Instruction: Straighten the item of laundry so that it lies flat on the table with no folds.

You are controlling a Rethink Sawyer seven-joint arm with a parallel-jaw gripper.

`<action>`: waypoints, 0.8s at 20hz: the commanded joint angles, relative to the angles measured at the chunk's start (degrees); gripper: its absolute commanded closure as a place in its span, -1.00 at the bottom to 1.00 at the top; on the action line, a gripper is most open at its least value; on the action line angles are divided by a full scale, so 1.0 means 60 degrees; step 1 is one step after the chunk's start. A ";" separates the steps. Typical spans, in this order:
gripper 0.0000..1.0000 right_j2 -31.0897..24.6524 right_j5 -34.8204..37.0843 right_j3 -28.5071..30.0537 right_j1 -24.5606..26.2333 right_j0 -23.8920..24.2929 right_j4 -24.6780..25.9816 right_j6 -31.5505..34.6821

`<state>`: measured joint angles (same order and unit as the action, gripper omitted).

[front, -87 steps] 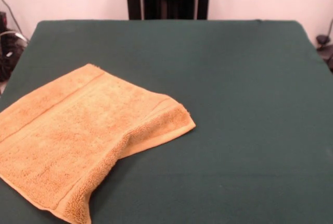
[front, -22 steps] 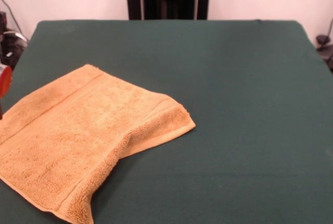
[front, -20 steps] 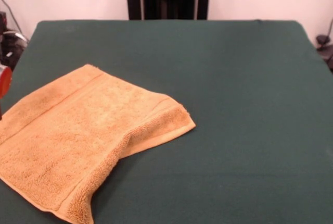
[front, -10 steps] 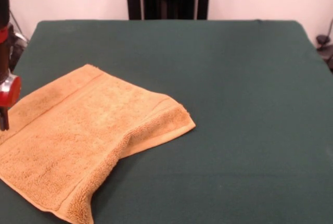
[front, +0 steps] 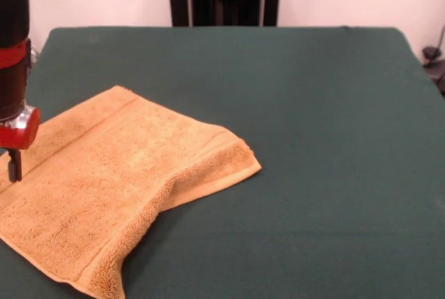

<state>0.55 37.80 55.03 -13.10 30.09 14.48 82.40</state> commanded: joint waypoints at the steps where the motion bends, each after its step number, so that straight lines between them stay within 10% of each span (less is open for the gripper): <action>1: -1.00 -0.0339 -0.0422 0.1422 0.0424 -0.0871 -0.0204 0.2117; 16: -1.00 0.0352 -0.1306 0.2036 0.0367 -0.1706 -0.0372 0.3075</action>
<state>3.27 33.82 56.71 -13.13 23.19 14.39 82.42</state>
